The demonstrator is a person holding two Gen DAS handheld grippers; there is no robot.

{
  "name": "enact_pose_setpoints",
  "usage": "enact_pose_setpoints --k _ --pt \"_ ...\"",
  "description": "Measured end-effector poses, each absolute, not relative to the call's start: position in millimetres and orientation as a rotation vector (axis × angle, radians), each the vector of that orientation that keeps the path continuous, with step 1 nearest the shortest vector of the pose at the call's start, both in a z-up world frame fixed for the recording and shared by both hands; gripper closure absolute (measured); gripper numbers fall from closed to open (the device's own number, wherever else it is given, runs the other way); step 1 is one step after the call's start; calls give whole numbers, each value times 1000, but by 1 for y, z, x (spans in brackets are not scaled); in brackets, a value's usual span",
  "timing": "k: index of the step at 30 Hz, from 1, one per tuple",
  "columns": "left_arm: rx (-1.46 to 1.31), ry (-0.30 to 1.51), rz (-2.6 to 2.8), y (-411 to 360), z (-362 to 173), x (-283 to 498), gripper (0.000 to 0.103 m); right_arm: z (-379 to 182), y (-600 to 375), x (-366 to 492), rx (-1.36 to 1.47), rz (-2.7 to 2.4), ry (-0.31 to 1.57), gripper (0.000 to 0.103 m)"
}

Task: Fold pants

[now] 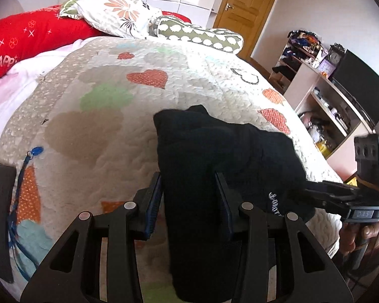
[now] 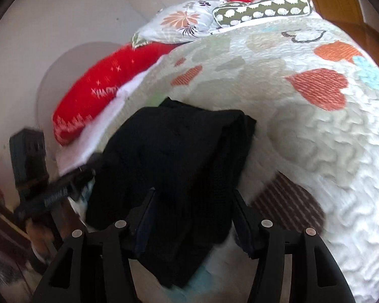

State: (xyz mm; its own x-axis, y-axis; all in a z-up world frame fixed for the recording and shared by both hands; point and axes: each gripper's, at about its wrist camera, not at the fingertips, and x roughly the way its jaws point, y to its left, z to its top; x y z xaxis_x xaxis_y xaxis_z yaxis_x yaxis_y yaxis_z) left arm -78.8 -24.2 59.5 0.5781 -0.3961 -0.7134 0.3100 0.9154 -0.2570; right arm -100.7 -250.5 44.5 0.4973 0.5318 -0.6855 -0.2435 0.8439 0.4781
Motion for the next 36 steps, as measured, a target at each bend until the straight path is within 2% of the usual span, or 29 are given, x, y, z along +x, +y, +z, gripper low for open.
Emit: enact_pose_setpoints --k 1,2,4,5,10,12,13,14,16,19,27,33,35,36 --pt "-122 861 -418 -22 60 -79 58 41 -256 -103 347 488 944 43" --pt "-141 861 -421 -19 60 -77 54 39 -259 -102 357 493 949 34" --pt "-180 864 -410 -16 57 -75 27 29 -264 -95 403 505 970 30" --pt "-197 867 -411 -16 56 -75 26 27 -265 -91 428 523 965 29" --pt "-220 946 -449 -30 35 -72 26 21 -241 -77 492 624 919 28" --pt "-215 949 -466 -37 28 -73 26 20 -231 -73 477 608 901 37" --pt "-198 931 -454 -40 28 -74 31 20 -228 -72 472 600 895 50" --pt "-193 918 -462 -42 31 -76 37 21 -226 -72 489 608 888 54" --pt "-191 907 -464 -42 37 -77 49 27 -227 -72 515 619 863 57" --pt "-162 881 -465 -40 51 -76 55 43 -220 -69 490 633 833 58" --pt "-135 792 -391 -15 85 -51 55 72 -195 -35 486 668 773 58" --pt "-151 845 -307 7 59 -16 54 53 -175 -2 454 636 823 55" --pt "-194 922 -259 17 33 0 42 27 -172 12 380 523 911 51" --pt "-235 926 -257 24 27 1 31 19 -174 13 391 528 930 50"
